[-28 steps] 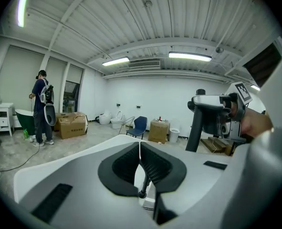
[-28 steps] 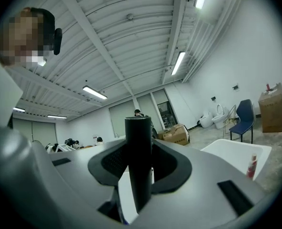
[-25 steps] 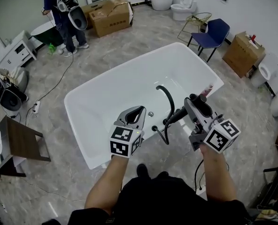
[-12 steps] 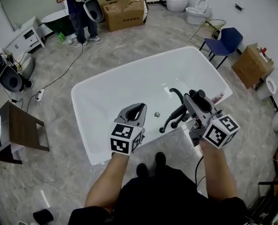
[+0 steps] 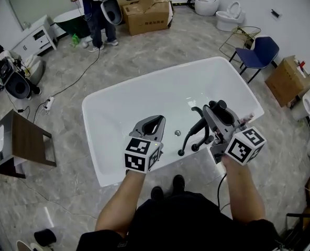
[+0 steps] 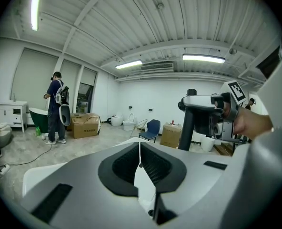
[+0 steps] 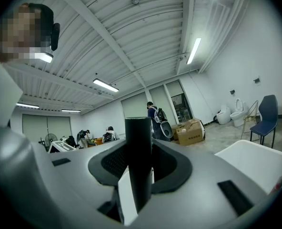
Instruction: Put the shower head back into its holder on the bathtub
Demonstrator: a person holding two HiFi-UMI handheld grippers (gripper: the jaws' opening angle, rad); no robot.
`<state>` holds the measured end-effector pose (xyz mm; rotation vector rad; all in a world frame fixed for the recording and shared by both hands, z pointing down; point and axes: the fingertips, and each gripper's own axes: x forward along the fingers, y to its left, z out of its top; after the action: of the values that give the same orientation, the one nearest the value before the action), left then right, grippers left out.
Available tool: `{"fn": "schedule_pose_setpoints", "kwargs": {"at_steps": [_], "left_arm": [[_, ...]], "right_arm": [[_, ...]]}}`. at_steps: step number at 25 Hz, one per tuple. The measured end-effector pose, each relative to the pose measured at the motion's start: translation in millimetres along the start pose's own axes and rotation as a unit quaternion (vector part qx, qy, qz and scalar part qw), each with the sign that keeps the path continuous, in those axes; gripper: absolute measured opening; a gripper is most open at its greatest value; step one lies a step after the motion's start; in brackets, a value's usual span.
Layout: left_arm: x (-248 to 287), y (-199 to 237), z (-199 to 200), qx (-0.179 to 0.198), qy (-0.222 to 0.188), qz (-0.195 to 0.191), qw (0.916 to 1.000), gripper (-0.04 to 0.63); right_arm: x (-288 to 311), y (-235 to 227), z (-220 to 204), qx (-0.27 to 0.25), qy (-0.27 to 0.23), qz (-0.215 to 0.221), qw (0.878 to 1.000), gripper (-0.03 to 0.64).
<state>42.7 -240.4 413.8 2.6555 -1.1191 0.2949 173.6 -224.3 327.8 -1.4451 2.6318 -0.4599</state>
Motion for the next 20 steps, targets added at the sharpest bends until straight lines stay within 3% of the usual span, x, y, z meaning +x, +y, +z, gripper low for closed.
{"fn": "schedule_pose_setpoints", "kwargs": {"at_steps": [20], "left_arm": [[24, -15, -51, -0.022, 0.073, -0.001, 0.9971, 0.023]], "right_arm": [[-7, -33, -109, 0.063, 0.099, -0.004, 0.993, 0.138]]}}
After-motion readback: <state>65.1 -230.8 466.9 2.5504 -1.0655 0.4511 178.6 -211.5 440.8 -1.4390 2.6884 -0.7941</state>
